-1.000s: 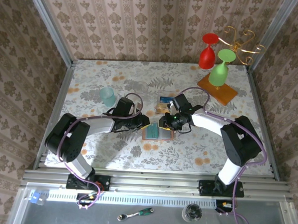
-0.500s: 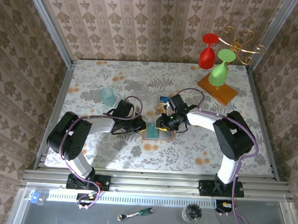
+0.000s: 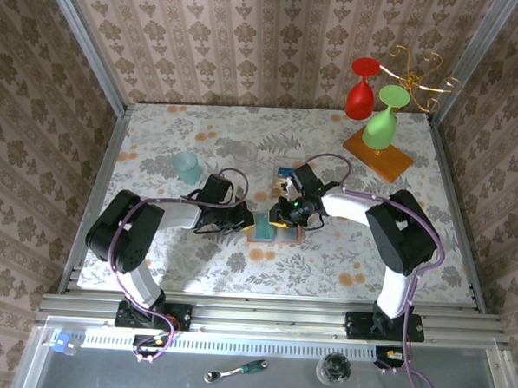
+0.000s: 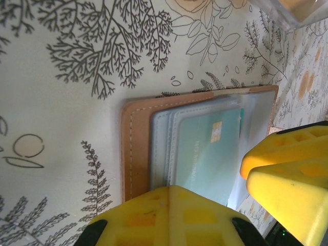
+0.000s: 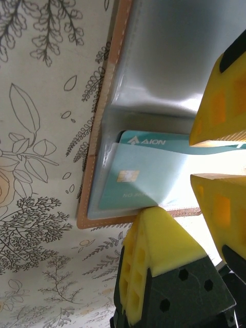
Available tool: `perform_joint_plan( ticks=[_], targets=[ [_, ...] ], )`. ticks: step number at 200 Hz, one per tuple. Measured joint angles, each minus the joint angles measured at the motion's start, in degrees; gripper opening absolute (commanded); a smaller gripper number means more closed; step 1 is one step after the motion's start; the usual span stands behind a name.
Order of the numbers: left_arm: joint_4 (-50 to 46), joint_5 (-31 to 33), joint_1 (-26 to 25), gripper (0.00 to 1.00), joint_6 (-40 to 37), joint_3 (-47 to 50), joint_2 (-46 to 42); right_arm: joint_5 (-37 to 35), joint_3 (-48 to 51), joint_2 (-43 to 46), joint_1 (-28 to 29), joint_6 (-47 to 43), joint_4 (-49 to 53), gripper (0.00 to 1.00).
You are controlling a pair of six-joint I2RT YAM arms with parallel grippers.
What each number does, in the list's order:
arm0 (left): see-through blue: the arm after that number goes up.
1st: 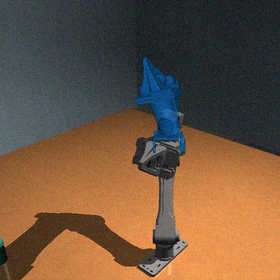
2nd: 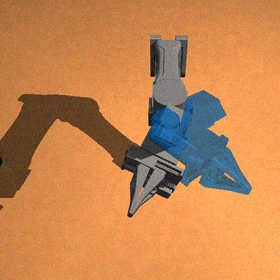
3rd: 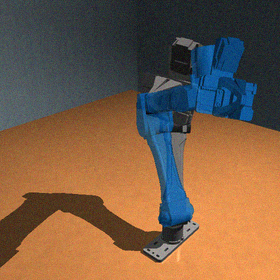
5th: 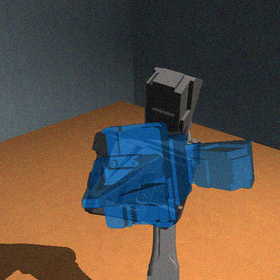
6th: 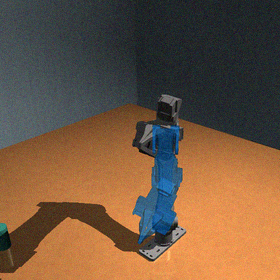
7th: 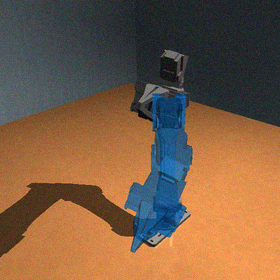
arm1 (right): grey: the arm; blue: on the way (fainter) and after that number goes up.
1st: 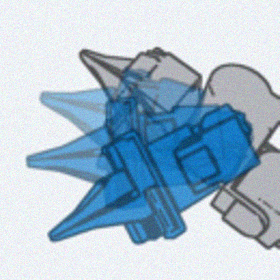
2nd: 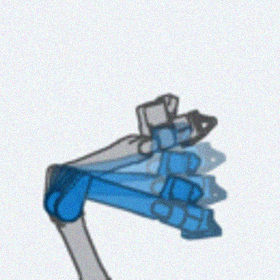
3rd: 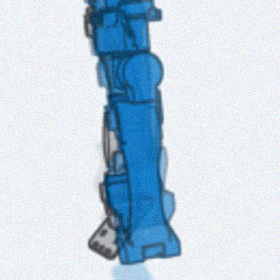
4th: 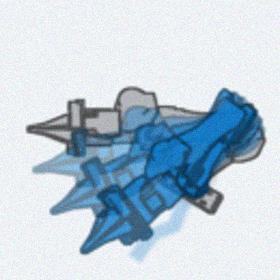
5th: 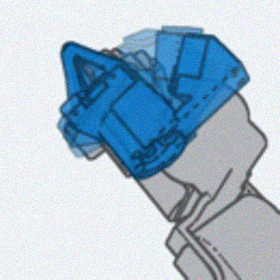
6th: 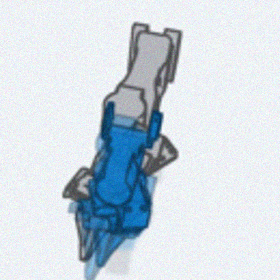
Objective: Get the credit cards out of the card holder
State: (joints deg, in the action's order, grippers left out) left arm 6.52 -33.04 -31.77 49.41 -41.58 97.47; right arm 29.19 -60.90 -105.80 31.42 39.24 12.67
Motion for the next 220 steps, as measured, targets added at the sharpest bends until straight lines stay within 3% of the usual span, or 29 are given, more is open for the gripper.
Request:
perform_joint_plan(
  ticks=[111,220],
  targets=[
    [1.0,-0.2,0.0,0.03,0.0,0.5,0.0,-0.1,-0.5,-1.4,0.2,0.0,-0.2,0.27],
    [1.2,-0.2,0.0,0.03,0.0,0.6,0.0,-4.9,-1.9,-0.7,0.5,-2.0,4.1,0.27]
  ],
)
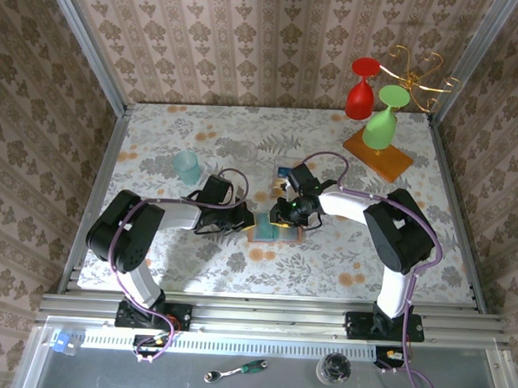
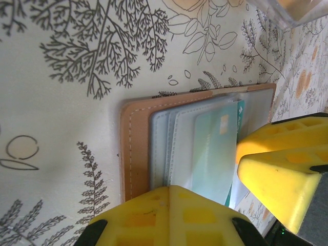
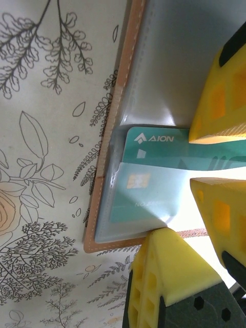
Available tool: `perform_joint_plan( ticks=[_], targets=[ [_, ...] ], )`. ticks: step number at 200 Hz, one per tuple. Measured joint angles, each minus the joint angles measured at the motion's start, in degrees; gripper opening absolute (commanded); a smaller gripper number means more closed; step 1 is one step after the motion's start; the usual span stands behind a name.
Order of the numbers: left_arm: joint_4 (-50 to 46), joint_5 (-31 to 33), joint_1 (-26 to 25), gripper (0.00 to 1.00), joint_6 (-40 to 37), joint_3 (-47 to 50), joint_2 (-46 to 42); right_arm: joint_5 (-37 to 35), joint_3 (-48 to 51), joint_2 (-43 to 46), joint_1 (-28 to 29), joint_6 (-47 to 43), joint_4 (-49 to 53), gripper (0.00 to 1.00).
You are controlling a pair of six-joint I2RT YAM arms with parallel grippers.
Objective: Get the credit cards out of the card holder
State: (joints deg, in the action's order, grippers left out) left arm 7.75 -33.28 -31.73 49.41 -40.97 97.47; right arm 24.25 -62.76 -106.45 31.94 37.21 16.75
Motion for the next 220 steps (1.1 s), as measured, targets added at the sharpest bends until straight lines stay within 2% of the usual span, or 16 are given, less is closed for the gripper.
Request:
perform_joint_plan(
  ticks=[69,136,220],
  targets=[
    [-0.3,0.0,0.0,0.03,0.0,-0.1,-0.1,-0.3,-0.1,0.4,0.2,-0.3,0.8,0.27],
    [-4.7,0.3,-0.1,0.03,-0.7,-1.6,-1.3,-0.3,-0.1,2.9,0.2,-0.7,1.5,0.27],
    [-5.2,1.0,-3.2,0.02,-0.6,-3.8,-1.0,-0.3,-0.1,3.2,-0.5,-1.0,1.5,0.27]
  ],
)
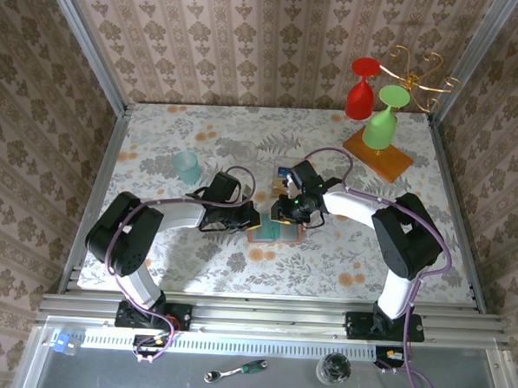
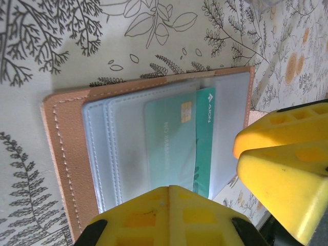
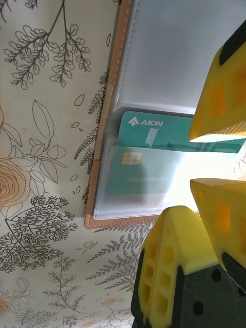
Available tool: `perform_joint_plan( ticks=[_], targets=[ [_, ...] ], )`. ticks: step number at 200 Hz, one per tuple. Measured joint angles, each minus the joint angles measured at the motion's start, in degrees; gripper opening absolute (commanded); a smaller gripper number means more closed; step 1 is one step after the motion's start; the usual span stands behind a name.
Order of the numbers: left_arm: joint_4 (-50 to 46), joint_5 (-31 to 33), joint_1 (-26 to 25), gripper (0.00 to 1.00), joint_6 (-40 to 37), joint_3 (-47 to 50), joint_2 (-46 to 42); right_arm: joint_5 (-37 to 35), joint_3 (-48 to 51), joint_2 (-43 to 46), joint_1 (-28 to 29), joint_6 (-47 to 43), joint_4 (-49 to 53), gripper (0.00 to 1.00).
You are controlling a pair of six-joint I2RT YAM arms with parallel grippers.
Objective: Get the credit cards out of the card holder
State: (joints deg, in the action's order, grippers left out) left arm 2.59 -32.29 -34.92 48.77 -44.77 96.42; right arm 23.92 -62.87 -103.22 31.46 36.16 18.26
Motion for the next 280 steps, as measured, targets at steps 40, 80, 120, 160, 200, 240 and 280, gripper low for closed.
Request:
perform_joint_plan(
  ticks=[40,80,120,160,200,240,280],
  targets=[
    [0.2,0.3,0.0,0.0,0.0,0.0,1.5,0.0,0.0,0.0,-0.1,0.0,0.0,0.28],
    [1.5,0.0,0.0,0.0,0.0,0.0,2.4,0.1,0.0,0.0,-0.1,0.0,0.0,0.28],
    [1.5,0.0,0.1,0.0,0.0,0.1,2.4,0.1,0.0,0.0,-0.3,0.0,0.0,0.28],
    [0.9,0.2,0.1,0.0,-0.7,-0.1,2.4,0.1,0.7,-0.2,-0.7,0.0,-0.3,0.29],
    [0.1,0.3,0.1,0.0,-1.3,-0.4,2.4,0.7,1.8,-1.5,-0.9,0.3,-1.6,0.29],
    [0.1,0.4,0.1,0.0,-1.3,-0.4,2.4,1.9,2.7,-2.1,-1.0,0.6,-2.5,0.28],
    [0.1,0.4,0.1,0.0,-1.3,-0.4,2.4,3.7,4.0,-2.1,-1.3,2.0,-5.0,0.24]
  ],
)
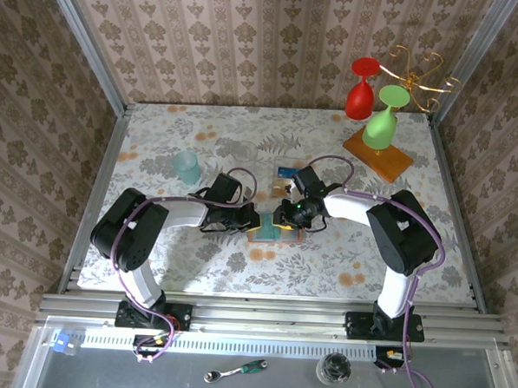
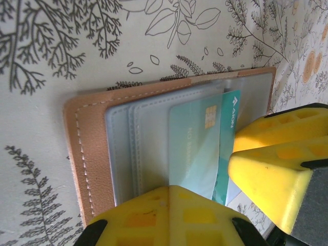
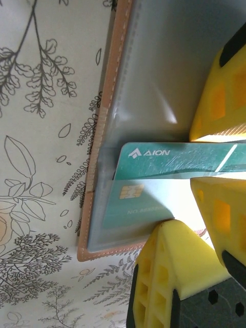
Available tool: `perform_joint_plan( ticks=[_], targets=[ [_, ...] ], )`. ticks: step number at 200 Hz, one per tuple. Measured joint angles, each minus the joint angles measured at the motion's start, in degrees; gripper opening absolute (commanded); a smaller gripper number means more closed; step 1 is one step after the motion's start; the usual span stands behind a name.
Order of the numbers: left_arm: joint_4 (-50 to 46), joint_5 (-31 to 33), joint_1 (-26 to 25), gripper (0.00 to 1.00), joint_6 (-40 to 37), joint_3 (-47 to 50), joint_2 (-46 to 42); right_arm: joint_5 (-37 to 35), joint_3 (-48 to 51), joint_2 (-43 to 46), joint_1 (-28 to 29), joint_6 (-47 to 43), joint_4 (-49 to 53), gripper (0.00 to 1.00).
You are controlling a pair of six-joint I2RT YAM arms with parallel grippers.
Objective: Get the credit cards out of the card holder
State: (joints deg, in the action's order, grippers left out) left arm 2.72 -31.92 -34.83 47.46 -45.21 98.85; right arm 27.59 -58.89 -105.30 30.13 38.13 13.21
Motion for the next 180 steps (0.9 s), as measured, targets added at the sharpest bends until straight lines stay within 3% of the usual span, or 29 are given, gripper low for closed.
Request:
perform_joint_plan(
  ticks=[180],
  targets=[
    [0.0,0.0,0.0,0.0,0.0,0.0,0.0,2.7,2.2,1.7,-2.1,1.1,-2.8,0.11]
  ],
)
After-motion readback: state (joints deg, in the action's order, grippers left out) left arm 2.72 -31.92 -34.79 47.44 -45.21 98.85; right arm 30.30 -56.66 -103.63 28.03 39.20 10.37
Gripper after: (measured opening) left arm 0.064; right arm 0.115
